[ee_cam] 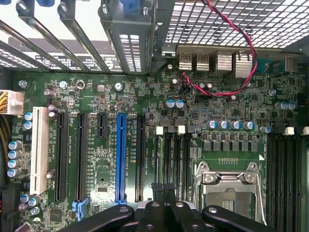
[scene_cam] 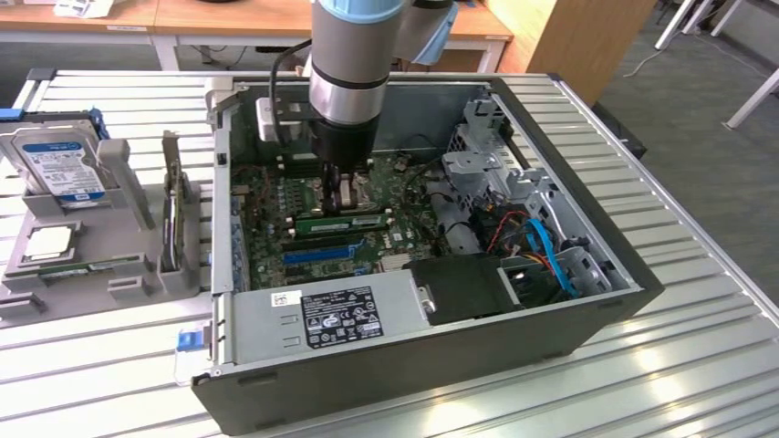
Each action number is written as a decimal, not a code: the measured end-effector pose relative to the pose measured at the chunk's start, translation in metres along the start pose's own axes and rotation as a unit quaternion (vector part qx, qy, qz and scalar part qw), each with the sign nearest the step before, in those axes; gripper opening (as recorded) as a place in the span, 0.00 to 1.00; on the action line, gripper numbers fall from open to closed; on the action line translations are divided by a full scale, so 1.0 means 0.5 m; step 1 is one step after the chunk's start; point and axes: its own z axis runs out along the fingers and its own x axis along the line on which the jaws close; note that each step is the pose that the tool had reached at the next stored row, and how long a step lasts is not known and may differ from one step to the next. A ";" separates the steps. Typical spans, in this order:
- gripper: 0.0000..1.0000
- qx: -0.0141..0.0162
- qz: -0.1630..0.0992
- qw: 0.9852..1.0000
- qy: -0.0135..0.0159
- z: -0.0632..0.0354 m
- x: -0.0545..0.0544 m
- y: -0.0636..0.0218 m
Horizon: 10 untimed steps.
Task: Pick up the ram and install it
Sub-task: 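Press down the ram until it locks into place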
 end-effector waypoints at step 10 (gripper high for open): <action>0.10 0.000 0.000 1.000 0.000 0.015 0.001 -0.001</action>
